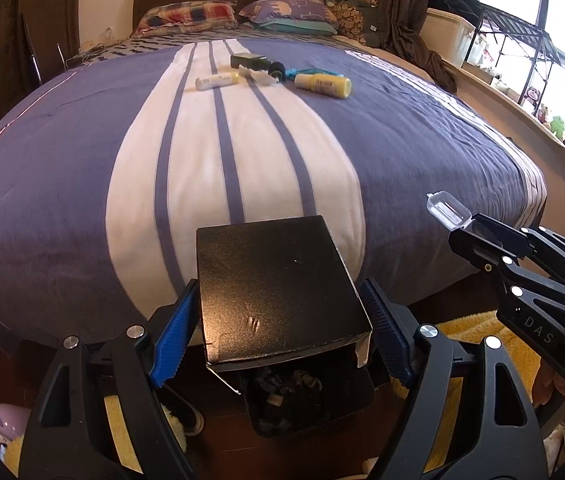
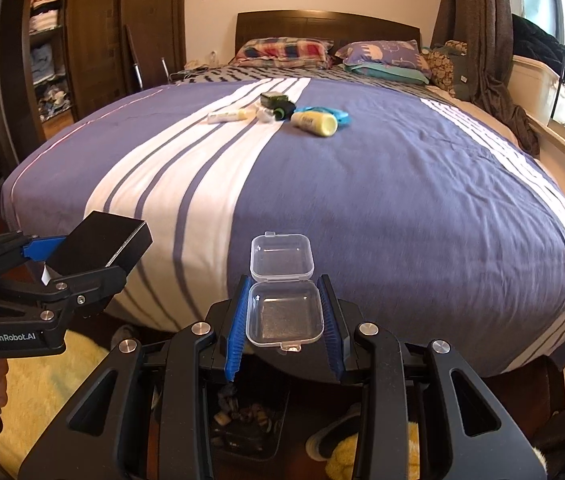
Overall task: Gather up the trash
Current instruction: 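Lower the box and case into the black bin and open both tools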
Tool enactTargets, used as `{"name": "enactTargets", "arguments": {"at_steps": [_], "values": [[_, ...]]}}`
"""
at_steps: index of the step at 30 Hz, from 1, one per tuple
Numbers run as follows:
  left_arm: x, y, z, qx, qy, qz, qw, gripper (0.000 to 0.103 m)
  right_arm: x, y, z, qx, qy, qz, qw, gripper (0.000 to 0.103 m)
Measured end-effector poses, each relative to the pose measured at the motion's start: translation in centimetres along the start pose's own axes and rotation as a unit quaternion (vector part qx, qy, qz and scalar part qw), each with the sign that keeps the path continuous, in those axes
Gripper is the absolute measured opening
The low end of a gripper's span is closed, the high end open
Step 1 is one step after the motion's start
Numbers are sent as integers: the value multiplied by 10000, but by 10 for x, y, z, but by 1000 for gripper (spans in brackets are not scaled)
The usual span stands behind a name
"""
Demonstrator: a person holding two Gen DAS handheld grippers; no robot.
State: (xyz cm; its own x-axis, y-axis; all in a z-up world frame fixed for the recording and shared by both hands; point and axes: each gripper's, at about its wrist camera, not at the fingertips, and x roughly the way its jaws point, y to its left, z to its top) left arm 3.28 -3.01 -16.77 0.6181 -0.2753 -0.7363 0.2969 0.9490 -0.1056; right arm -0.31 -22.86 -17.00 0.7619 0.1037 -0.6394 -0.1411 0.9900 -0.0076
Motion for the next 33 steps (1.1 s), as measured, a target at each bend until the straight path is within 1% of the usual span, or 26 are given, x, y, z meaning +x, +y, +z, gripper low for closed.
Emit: {"name": "enactTargets", "arguments": {"at_steps": [7,10,19,24,30,33], "values": [[7,0,-30,-78,274,-35,9996,76,3,5,-16,16,199,153,9997,34],[12,-1,-40,-93,383,-42,9992,76,11,5,-25,84,361,260,9990,34],[46,3,-69,-178,871,-65,9960,76,39,13,-51,81,869,322,9957,34],[71,5,-87,-233,1218,-124,9922,76,65,13,-67,279,1346,582,9888,34],[105,5,-102,-267,1704,-145,9849,76,94,12,-86,512,1909,794,9771,34],[119,7,-108,-312,1915,-235,9807,76,108,14,-94,581,2139,880,9712,34]]}}
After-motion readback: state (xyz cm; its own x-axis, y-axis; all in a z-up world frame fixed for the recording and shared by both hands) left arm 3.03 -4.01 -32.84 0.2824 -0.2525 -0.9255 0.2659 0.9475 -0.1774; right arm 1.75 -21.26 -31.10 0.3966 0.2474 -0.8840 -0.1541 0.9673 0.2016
